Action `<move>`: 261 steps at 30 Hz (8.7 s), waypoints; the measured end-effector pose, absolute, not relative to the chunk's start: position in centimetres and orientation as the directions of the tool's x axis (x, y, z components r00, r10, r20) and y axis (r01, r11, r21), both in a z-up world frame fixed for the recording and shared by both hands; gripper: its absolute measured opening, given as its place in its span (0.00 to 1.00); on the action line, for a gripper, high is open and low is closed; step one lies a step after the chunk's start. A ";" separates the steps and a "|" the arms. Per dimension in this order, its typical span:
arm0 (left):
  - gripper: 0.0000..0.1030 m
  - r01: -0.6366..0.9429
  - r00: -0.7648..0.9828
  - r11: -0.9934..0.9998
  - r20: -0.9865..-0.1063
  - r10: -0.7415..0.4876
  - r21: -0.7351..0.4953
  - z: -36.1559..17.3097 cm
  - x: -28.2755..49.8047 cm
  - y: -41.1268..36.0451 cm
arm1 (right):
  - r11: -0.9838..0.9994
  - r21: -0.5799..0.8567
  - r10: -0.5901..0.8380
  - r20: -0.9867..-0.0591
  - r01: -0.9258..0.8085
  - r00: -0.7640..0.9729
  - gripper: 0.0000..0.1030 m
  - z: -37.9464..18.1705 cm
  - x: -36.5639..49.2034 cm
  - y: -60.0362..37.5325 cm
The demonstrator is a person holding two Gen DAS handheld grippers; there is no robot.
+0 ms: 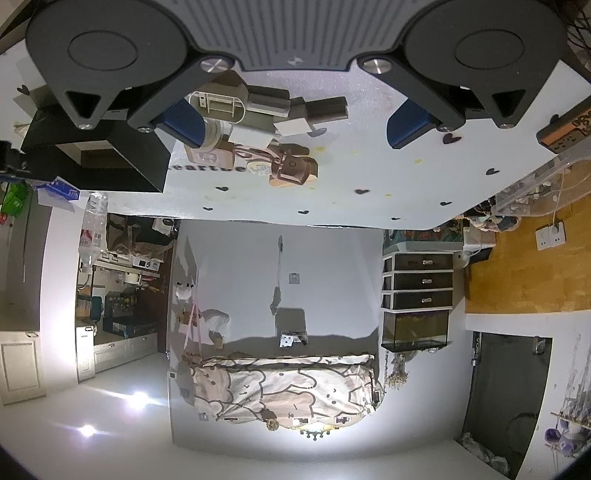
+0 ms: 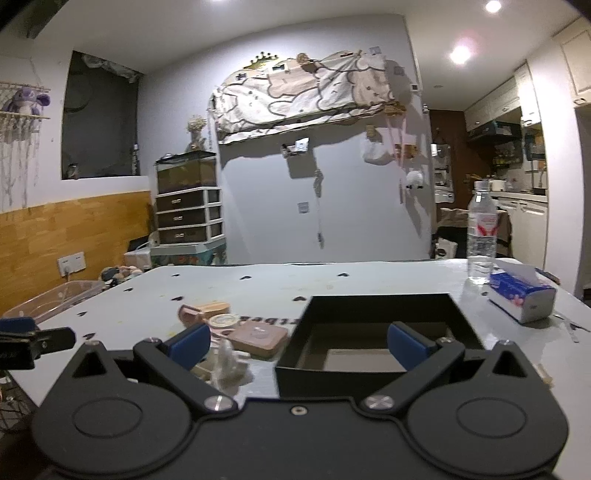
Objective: Organize rigid objects
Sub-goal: 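Move the left gripper to the ribbed beige holder and grasp it, then carry the beige holder into the black box and release it with the left gripper, then return the left gripper to the parts and grasp the brown cylinder block, then place the brown cylinder block upright in the black box with the left gripper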
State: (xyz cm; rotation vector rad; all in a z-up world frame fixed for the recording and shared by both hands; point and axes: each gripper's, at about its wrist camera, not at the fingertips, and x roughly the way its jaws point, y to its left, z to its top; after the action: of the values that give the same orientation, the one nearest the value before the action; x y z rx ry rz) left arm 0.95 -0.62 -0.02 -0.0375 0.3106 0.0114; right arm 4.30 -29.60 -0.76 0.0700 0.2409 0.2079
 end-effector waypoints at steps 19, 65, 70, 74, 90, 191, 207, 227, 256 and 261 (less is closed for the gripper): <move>1.00 0.061 0.853 0.994 -0.512 -0.101 -0.094 -4.6 8.6 -3.2 | 0.989 0.128 -0.022 -0.393 0.079 0.919 0.92 -2.8 11.7 -40.0; 0.64 0.095 0.782 0.909 -0.534 -0.320 -0.405 -4.4 12.7 -4.9 | 0.990 0.132 0.121 -0.667 -0.042 0.735 0.06 -3.4 21.6 -42.4; 0.64 0.155 0.807 0.883 -0.459 -0.372 -0.443 -1.6 13.1 -5.7 | 0.988 0.154 0.120 -0.670 -0.020 0.732 0.06 -3.4 21.7 -42.5; 0.64 0.296 0.768 0.840 -0.409 -0.493 -0.455 0.1 14.8 -8.5 | 0.989 0.149 0.120 -0.675 -0.024 0.729 0.06 -3.4 21.7 -42.5; 0.63 0.781 0.275 0.552 -0.633 -0.724 -0.292 -1.6 27.6 -23.7 | 0.987 0.157 0.128 -0.686 -0.025 0.716 0.07 -3.3 22.0 -42.6; 1.00 0.311 0.755 0.946 -0.580 -0.304 -0.092 -1.0 20.8 -11.5 | 0.952 0.291 0.131 -0.671 0.095 0.730 0.08 -3.8 21.5 -43.4; 0.89 -0.019 0.745 0.998 -0.666 -0.029 -0.064 -4.1 18.4 -1.3 | 0.949 0.296 0.126 -0.671 0.108 0.731 0.09 -3.8 21.5 -43.3; 0.42 -0.010 0.716 0.999 -0.697 -0.030 -0.053 -5.1 20.1 -0.4 | 0.948 0.293 0.114 -0.673 0.121 0.731 0.09 -3.8 21.5 -43.1; 0.31 0.408 0.582 0.798 -0.547 -0.602 -0.444 0.1 24.6 -16.3 | 0.951 0.285 0.109 -0.671 0.119 0.734 0.08 -3.8 21.5 -43.1; 0.31 0.380 0.526 0.808 -0.613 -0.590 -0.451 -1.6 26.5 -20.9 | 0.951 0.288 0.112 -0.668 0.117 0.735 0.08 -3.9 21.4 -43.1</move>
State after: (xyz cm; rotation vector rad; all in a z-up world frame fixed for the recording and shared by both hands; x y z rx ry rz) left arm 26.53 -20.93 -1.64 -0.2765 0.8339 -0.5886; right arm 21.42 -43.07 -3.85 0.3235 0.7479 -0.0031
